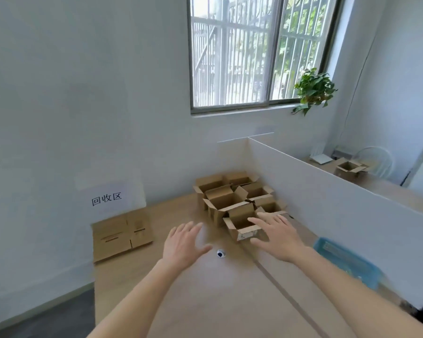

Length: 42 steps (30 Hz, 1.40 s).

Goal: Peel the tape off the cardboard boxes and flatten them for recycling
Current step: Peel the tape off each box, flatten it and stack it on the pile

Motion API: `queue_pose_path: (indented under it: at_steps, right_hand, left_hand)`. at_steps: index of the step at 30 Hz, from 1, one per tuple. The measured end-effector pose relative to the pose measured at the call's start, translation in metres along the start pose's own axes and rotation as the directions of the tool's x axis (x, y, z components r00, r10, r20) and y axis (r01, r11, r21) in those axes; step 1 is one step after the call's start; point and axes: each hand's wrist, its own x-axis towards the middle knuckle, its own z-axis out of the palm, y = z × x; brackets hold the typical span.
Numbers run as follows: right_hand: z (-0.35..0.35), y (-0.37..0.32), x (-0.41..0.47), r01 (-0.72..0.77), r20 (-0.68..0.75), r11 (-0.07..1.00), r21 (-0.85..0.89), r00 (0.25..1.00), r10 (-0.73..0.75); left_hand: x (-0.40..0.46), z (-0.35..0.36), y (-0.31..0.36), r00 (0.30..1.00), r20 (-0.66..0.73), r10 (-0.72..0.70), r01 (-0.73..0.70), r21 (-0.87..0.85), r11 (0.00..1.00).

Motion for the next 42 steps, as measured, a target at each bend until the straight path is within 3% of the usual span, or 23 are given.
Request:
queue_pose_path:
  at_steps: [7,16,22,33,42]
  right_hand:
    - [-0.053,0.077,-0.047,-0.117,-0.051,0.993,-0.001,0.992,0.117]
    - [-0.037,0.139,-0.014,-0.140,0.039,0.989,-0.041,0.989,0.141]
    - [0.001,0.184,0.043,-0.094,0.161,0.993,-0.078,0.981,0.105]
    - [0.134,0.253,0.137,-0.111,0.329,0.992,0.061,0.940,0.085]
    - [0.253,0.317,0.233,-0.149,0.439,0.952,0.266,0.898,0.017]
  left_hand:
    - [0.018,-0.013,0.105,0.994,-0.052,0.100,-0.102,-0.030,0.994]
    - [0.091,0.033,0.151,0.993,-0.073,0.091,-0.098,-0.102,0.990]
    - [0.155,0.096,0.143,1.000,-0.007,-0.014,0.012,-0.176,0.984]
    - [0.211,0.216,0.115,0.971,0.164,-0.174,0.205,-0.192,0.960]
    - [0.274,0.316,0.119,0.864,0.309,-0.397,0.464,-0.184,0.867]
